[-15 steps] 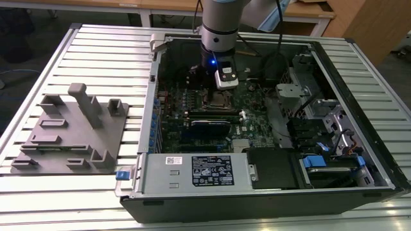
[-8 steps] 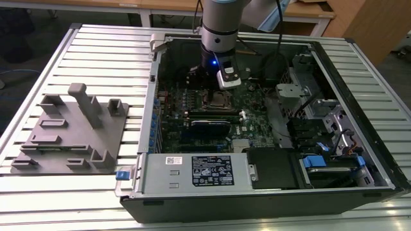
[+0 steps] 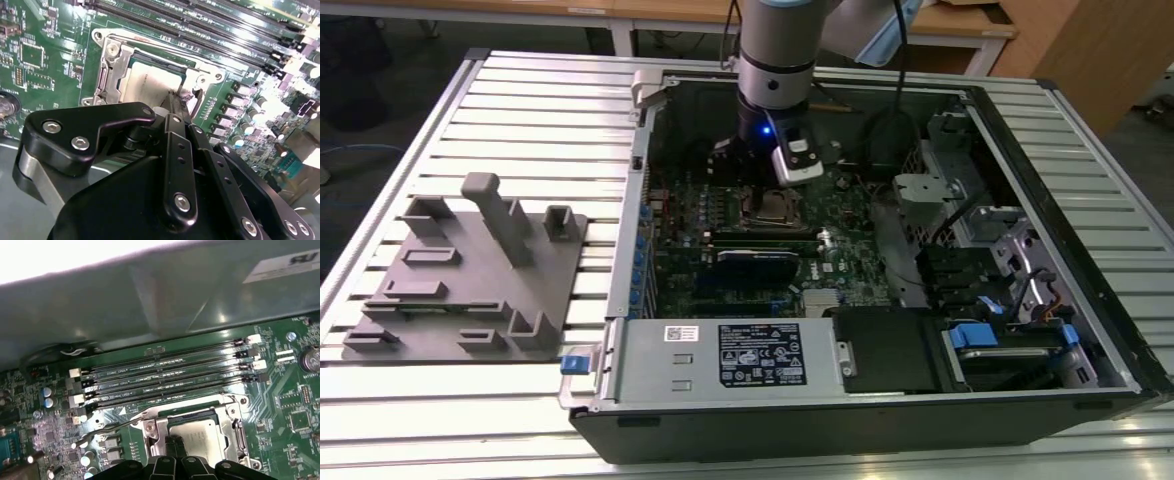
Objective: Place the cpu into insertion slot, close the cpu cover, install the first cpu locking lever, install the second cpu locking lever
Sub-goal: 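Close the cpu cover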
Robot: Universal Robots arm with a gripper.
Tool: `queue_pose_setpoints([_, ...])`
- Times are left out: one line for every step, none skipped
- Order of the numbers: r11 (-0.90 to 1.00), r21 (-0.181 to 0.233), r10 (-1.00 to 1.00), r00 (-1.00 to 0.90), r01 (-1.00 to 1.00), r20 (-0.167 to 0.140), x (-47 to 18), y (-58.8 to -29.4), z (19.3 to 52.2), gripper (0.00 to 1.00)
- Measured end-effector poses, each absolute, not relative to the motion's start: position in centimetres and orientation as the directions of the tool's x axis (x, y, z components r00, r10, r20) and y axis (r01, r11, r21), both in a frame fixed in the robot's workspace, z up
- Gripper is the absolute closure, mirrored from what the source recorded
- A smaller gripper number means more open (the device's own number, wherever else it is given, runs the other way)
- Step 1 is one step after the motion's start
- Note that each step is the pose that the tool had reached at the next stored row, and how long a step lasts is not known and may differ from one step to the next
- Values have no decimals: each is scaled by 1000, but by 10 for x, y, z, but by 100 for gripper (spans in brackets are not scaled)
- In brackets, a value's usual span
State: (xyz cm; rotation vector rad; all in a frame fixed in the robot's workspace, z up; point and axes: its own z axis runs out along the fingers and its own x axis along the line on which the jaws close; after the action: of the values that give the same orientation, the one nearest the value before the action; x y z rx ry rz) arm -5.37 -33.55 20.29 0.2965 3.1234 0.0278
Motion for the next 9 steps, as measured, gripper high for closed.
queue_pose_setpoints([985,18,173,-985,173,-2,-54,-336,203,90])
queue_pose_setpoints([987,18,159,-987,159,-2,-54,-336,203,90])
queue_pose_setpoints([989,18,149,-989,149,-2,-54,-336,203,90])
queue_pose_setpoints([989,18,144,-990,144,-2,-54,-336,203,90])
queue_pose_setpoints([990,18,140,-990,140,-2,-54,-336,203,90])
queue_pose_setpoints([990,18,137,-991,137,-2,-54,-336,203,90])
queue_pose_setpoints([991,18,135,-991,135,-2,-54,-336,203,90])
queue_pose_setpoints([991,18,133,-991,133,-2,-54,-336,204,90])
queue_pose_setpoints([991,18,132,-991,132,-2,-54,-336,204,90])
